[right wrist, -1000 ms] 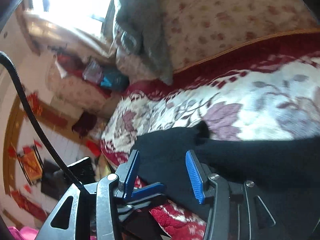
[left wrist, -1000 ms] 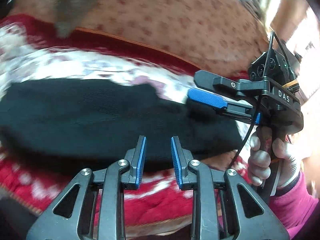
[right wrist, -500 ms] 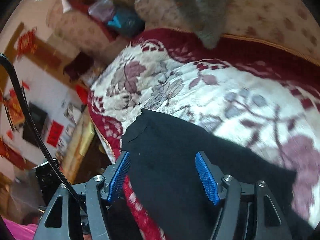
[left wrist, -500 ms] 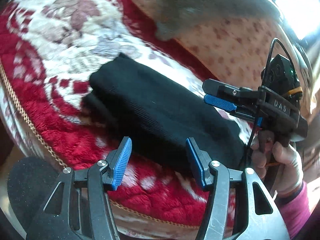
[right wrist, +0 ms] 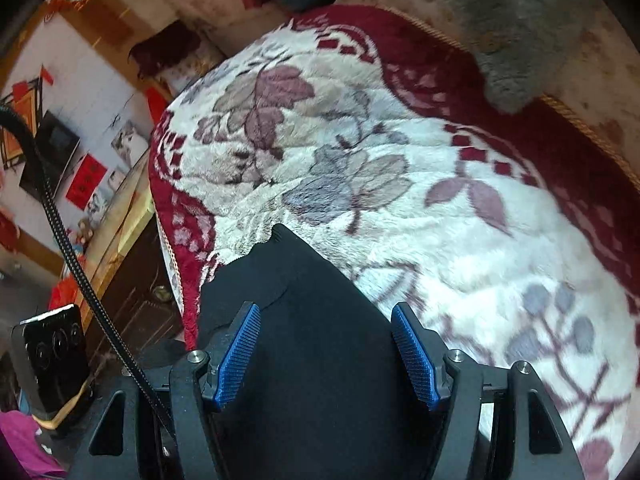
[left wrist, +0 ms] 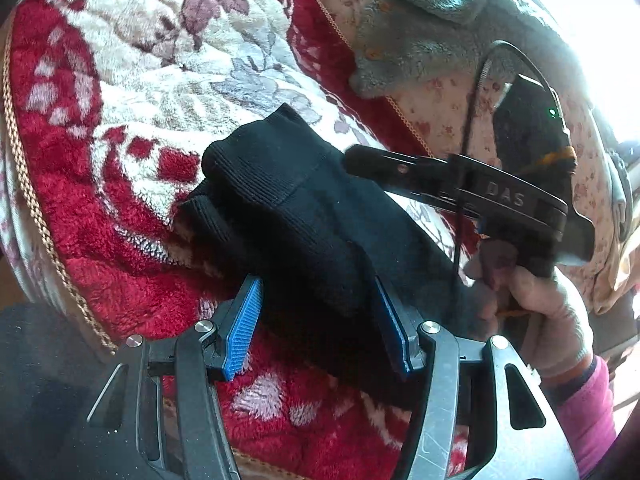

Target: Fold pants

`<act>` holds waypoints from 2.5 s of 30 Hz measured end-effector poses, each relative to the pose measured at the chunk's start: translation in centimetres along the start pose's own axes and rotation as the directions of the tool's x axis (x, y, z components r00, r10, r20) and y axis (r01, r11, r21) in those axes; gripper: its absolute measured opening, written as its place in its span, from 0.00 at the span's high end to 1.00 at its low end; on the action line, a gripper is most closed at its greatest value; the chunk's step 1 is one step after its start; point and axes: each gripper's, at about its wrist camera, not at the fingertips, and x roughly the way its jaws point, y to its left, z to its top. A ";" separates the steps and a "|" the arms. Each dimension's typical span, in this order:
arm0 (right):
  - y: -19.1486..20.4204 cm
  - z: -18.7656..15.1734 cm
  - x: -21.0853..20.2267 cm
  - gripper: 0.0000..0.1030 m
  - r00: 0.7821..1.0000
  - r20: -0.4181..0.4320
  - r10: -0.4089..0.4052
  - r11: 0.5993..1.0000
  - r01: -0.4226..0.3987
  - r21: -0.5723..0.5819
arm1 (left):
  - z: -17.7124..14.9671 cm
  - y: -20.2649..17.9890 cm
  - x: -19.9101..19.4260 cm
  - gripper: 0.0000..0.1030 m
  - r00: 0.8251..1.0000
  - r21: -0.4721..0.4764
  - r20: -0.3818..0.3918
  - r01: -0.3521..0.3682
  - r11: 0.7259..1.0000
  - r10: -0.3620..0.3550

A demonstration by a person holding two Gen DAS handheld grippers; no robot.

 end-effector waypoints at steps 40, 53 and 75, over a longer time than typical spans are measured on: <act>0.4 1.9 4.8 0.77 0.998 -0.018 0.060 0.995 -0.061 -0.076 | 0.5 1.1 1.3 0.73 0.998 0.022 0.059 -0.026 0.999 0.024; 2.5 1.5 -3.7 0.82 0.975 0.184 0.123 0.992 -0.114 -0.058 | 0.6 -4.6 -4.5 0.83 0.983 0.205 0.163 0.056 0.977 -0.090; -4.5 -19.0 -30.2 0.82 0.772 0.635 0.020 0.960 -0.193 0.204 | -11.2 -25.0 -4.6 0.83 0.918 0.635 -0.119 0.363 0.682 -0.377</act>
